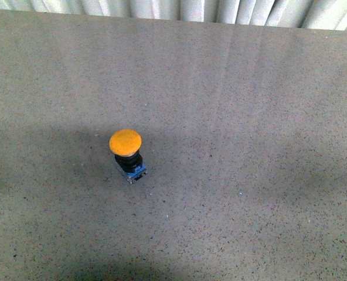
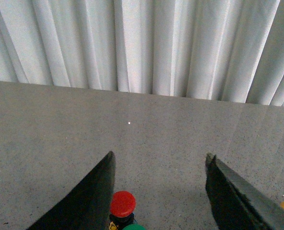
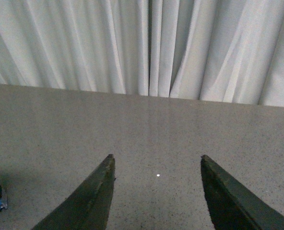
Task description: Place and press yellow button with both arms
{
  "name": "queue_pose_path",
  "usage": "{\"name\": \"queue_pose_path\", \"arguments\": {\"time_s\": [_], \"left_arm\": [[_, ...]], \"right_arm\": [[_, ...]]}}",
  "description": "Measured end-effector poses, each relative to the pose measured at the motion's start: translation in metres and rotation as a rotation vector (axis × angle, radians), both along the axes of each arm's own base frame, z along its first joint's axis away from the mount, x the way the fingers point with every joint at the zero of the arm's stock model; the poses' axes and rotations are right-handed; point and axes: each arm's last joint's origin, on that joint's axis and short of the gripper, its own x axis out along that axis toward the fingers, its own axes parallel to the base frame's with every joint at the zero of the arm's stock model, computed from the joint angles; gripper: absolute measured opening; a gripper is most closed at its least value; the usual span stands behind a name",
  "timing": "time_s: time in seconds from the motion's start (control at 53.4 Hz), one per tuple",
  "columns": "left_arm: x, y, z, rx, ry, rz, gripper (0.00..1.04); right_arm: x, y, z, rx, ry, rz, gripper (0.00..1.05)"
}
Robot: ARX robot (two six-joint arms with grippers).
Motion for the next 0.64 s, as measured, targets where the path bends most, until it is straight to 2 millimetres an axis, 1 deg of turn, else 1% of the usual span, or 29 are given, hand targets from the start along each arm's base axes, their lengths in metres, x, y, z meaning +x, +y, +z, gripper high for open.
{"name": "queue_pose_path", "arguments": {"time_s": [0.019, 0.056, 0.168, 0.187, 0.206, 0.225, 0.262, 0.637], "left_arm": [[0.0000, 0.0000, 0.0000, 0.000, 0.000, 0.000, 0.62], [0.0000, 0.0000, 0.0000, 0.000, 0.000, 0.000, 0.69], [0.0000, 0.0000, 0.0000, 0.000, 0.000, 0.000, 0.95], [0.0000, 0.0000, 0.0000, 0.002, 0.000, 0.000, 0.97], [0.0000, 0.0000, 0.0000, 0.002, 0.000, 0.000, 0.97], [0.0000, 0.0000, 0.0000, 0.002, 0.000, 0.000, 0.96], [0.0000, 0.0000, 0.0000, 0.002, 0.000, 0.000, 0.95], [0.0000, 0.0000, 0.0000, 0.002, 0.000, 0.000, 0.96]], "right_arm": [[0.0000, 0.0000, 0.0000, 0.000, 0.000, 0.000, 0.56], [0.0000, 0.0000, 0.0000, 0.000, 0.000, 0.000, 0.63], [0.0000, 0.0000, 0.0000, 0.000, 0.000, 0.000, 0.90], [0.0000, 0.0000, 0.0000, 0.000, 0.000, 0.000, 0.95], [0.0000, 0.0000, 0.0000, 0.000, 0.000, 0.000, 0.96], [0.0000, 0.0000, 0.0000, 0.000, 0.000, 0.000, 0.97], [0.0000, 0.0000, 0.0000, 0.000, 0.000, 0.000, 0.96], [0.0000, 0.0000, 0.0000, 0.000, 0.000, 0.000, 0.96]]}}
